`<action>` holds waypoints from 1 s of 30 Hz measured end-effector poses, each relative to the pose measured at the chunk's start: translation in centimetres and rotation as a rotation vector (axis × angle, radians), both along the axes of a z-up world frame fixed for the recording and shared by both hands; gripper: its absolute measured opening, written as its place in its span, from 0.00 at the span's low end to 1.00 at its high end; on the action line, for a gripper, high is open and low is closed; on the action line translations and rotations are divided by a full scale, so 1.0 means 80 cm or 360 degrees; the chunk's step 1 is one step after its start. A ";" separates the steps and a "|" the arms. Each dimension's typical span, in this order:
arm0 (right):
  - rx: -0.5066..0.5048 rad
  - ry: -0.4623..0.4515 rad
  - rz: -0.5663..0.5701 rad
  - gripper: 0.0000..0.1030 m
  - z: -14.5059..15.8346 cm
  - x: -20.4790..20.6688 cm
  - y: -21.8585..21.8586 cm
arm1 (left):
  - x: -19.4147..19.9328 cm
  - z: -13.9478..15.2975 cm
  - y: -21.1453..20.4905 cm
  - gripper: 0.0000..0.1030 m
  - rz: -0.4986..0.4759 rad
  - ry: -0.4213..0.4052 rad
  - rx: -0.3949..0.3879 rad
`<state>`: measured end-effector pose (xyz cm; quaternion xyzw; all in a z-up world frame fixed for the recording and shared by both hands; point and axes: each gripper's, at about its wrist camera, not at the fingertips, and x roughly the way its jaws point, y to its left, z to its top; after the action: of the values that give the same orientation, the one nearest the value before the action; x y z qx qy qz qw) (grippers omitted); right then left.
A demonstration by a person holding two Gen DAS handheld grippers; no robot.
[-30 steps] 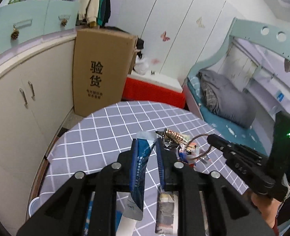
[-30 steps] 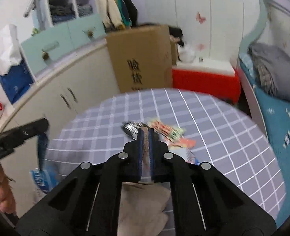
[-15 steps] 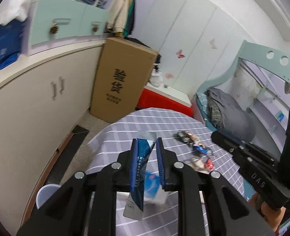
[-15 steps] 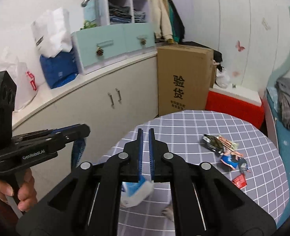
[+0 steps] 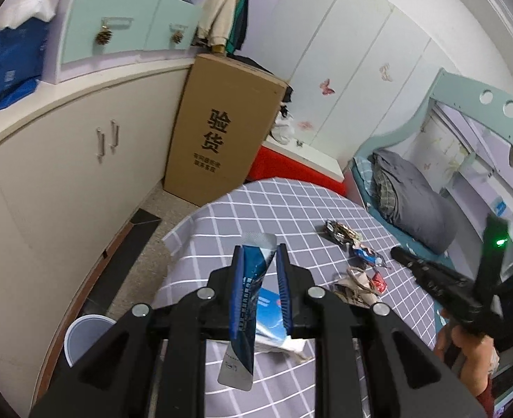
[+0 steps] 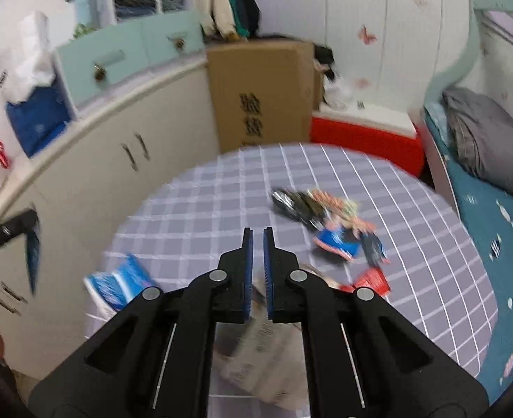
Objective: Collect trash
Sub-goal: 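Grasp the white-blue box with the left tool while the right grasps the tan paper bag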
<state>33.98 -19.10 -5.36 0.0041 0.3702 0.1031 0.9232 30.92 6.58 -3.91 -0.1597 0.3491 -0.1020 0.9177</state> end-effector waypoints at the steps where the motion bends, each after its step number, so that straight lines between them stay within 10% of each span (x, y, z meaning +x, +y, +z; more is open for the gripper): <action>1: 0.0011 0.0034 0.0010 0.07 -0.009 0.004 -0.005 | 0.004 -0.003 -0.006 0.18 -0.0012 0.0010 0.0001; 22: -0.0400 0.0351 0.0255 0.12 -0.085 0.064 0.044 | 0.051 -0.036 -0.061 0.18 -0.0106 0.0153 0.0041; 24: -0.0439 0.0362 0.0261 0.22 -0.084 0.064 0.049 | 0.052 -0.037 -0.062 0.18 -0.0110 0.0157 0.0039; 26: -0.0475 0.0346 0.0264 0.65 -0.080 0.062 0.054 | 0.051 -0.038 -0.062 0.18 -0.0113 0.0158 0.0038; 30: -0.0509 0.0327 0.0274 0.61 -0.073 0.058 0.062 | 0.050 -0.037 -0.059 0.18 -0.0109 0.0153 0.0030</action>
<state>38.58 -14.13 -11.18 -0.1634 0.4731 0.1205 0.8573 34.95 1.85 -6.88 -0.1438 0.3990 -0.1223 0.8973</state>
